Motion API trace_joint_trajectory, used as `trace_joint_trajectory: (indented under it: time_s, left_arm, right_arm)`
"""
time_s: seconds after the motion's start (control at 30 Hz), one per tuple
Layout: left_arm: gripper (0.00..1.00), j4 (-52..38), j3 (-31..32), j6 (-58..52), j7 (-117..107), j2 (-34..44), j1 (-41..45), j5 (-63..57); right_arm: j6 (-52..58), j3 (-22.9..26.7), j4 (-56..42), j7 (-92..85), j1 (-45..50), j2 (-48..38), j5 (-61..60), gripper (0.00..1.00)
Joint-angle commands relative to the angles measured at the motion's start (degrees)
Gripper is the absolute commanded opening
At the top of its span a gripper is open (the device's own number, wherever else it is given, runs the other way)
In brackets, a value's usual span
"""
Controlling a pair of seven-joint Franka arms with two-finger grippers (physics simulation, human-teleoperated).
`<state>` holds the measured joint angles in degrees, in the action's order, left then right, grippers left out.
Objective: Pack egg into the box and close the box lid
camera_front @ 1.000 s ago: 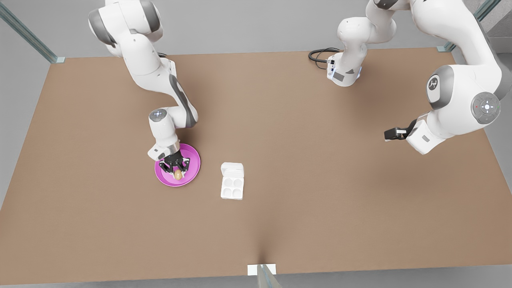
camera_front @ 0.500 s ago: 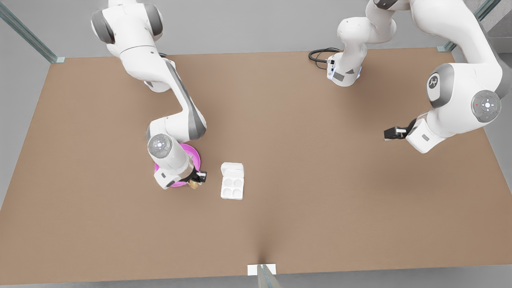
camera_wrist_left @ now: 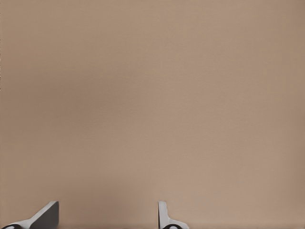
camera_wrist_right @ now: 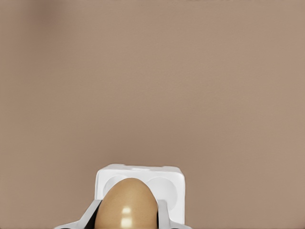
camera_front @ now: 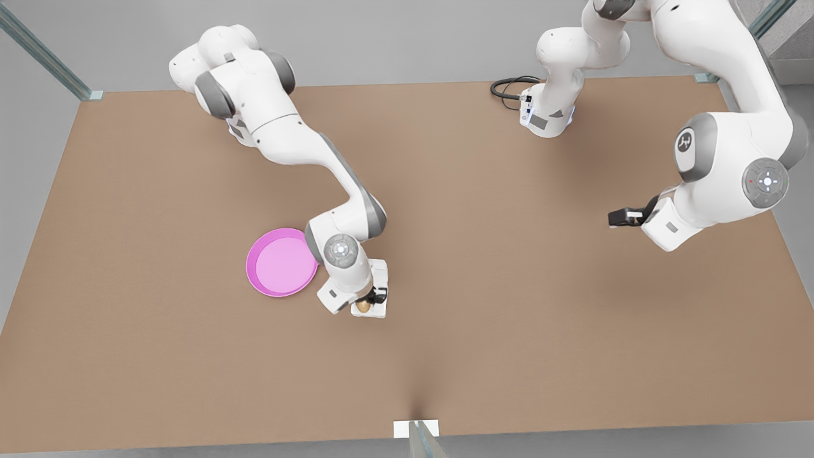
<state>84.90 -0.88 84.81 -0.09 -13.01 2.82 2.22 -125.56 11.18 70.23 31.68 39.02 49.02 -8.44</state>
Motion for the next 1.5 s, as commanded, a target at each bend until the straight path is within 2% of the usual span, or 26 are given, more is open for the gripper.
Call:
trace_joint_trajectory:
  time_s: [0.0, 0.13, 0.23, 0.33, 0.37, 0.4, 0.47, 0.6, 0.63, 0.67, 0.73, 0.77, 0.8, 0.83, 0.87, 0.9, 0.93, 0.97, 1.0, 1.03, 1.1, 1.13, 1.17, 1.23, 1.33, 1.47]
  left_arm:
    - [1.0, 0.0, 0.0, 0.0, 0.0, 0.0, -0.01, -0.19]
    - [1.0, -0.18, 0.0, -0.09, 0.0, -0.09, -0.01, -0.37]
    - [1.0, -0.18, 0.0, -0.18, -0.26, 0.0, -0.01, -0.46]
    - [1.0, -0.18, 0.0, -0.09, -0.35, 0.0, -0.01, -0.46]
    - [1.0, -0.18, 0.0, -0.09, -0.35, 0.0, -0.01, -0.46]
    - [1.0, -0.18, 0.0, -0.09, -0.35, 0.0, -0.01, -0.46]
    - [1.0, -0.18, 0.0, -0.09, -0.35, 0.0, -0.01, -0.46]
    - [1.0, -0.26, 0.09, -0.09, -0.53, -0.09, -0.01, -0.2]
    - [1.0, -0.26, 2.1, -1.14, 0.0, 1.05, -0.01, -0.11]
    - [1.0, -0.26, 3.51, -3.34, 0.0, 2.11, -0.01, -0.02]
    - [1.0, -1.41, 5.19, -3.52, -0.53, 2.11, -0.01, -0.55]
    - [1.0, -1.41, 5.19, -3.52, -0.7, 2.03, -0.01, -0.46]
    - [1.0, -1.41, 6.15, -3.43, -0.97, 2.03, 0.08, 0.16]
    - [0.67, -1.49, 12.21, -3.34, -3.6, 1.23, 0.08, -0.37]
    - [0.28, -1.49, 20.64, -3.25, -13.43, -0.17, 0.26, -0.46]
    - [0.21, -2.54, 26.89, -2.64, -27.05, -3.77, 2.8, -0.37]
    - [0.21, -10.71, 27.33, -2.64, -33.91, -11.41, 12.11, -3.0]
    - [0.21, -16.69, 27.25, -0.27, -39.72, -17.83, 18.36, -7.04]
    - [0.21, -17.49, 26.98, 7.55, -45.7, -22.05, 22.58, -9.42]
    - [0.21, -17.49, 26.89, 13.86, -48.51, -24.6, 24.69, -9.42]
    - [0.21, -17.49, 26.81, 28.11, -49.48, -29.7, 24.96, -9.42]
    - [0.21, -17.49, 26.46, 29.36, -49.31, -31.28, 24.96, -9.51]
    - [0.21, -16.97, 25.93, 29.8, -48.87, -32.34, 24.96, -11.0]
    - [0.21, -15.21, 26.02, 25.23, -48.78, -32.34, 25.04, -14.26]
    - [0.21, -15.29, 26.02, 25.58, -48.69, -34.45, 25.92, -13.82]
    - [0.21, -15.56, 26.1, 33.75, -48.87, -36.91, 26.01, -13.55]
  right_arm:
    - [-0.56, -0.02, -0.01, 0.31, 0.0, 0.02, 0.53, 0.56]
    - [-0.65, -0.02, -0.01, 0.75, 0.09, 0.82, 0.18, 0.57]
    - [-0.56, -2.83, 0.08, 1.8, 0.09, 1.17, 0.26, 0.57]
    - [-0.74, -2.83, 0.96, 1.36, 0.09, 1.08, 0.35, 0.58]
    - [-1.18, -2.83, 0.96, 1.19, 0.0, 1.17, 0.35, 0.64]
    - [-1.18, -2.83, 1.05, 1.45, 0.0, 1.52, 0.27, 0.64]
    - [-1.97, -3.01, 1.05, 1.71, 0.09, 2.05, 0.09, 1.0]
    - [-0.74, -3.89, 0.96, 1.8, -0.26, 1.26, 0.09, 1.0]
    - [0.13, -3.8, 1.13, 1.8, -0.79, -0.23, 0.0, 1.0]
    - [5.76, -3.53, 2.18, 0.75, -3.86, -4.53, 0.18, 1.0]
    - [5.94, -3.45, 18.86, -9.35, -9.4, -21.22, 0.26, 1.0]
    - [8.91, -3.36, 23.81, -20.15, -16.07, -28.53, 0.35, 1.0]
    - [15.6, -2.83, 23.72, -23.33, -20.04, -32.14, 4.3, 1.0]
    - [20.17, -2.48, 23.2, -23.86, -23.11, -36.36, 8.08, 1.0]
    - [22.99, -1.6, 22.93, -28.43, -26.97, -40.31, 8.61, 1.0]
    - [23.96, -1.86, 22.58, -29.58, -29.27, -41.98, 8.61, 1.0]
    - [28.35, -2.56, 22.23, -29.75, -31.63, -43.92, 8.7, 1.0]
    - [29.23, -6.96, 23.63, -30.36, -37.26, -46.9, 8.35, 1.0]
    - [28.44, -10.74, 26.0, -30.54, -40.51, -49.37, 8.88, 1.0]
    - [27.04, -11.44, 29.69, -30.54, -41.22, -52.44, 8.97, 1.0]
    - [25.89, -11.53, 30.23, -30.72, -43.15, -52.36, 8.97, 1.0]
    - [25.19, -11.62, 29.53, -30.72, -43.42, -51.48, 8.88, 1.0]
    - [25.36, -13.99, 29.08, -30.81, -45.7, -51.13, 8.88, 1.0]
    - [25.1, -13.9, 28.47, -30.54, -45.0, -50.07, 8.88, 1.0]
    - [24.4, -13.9, 28.56, -30.02, -44.91, -49.9, 8.44, 1.0]
    - [22.73, -13.9, 28.73, -30.01, -44.91, -49.46, 8.53, 1.0]
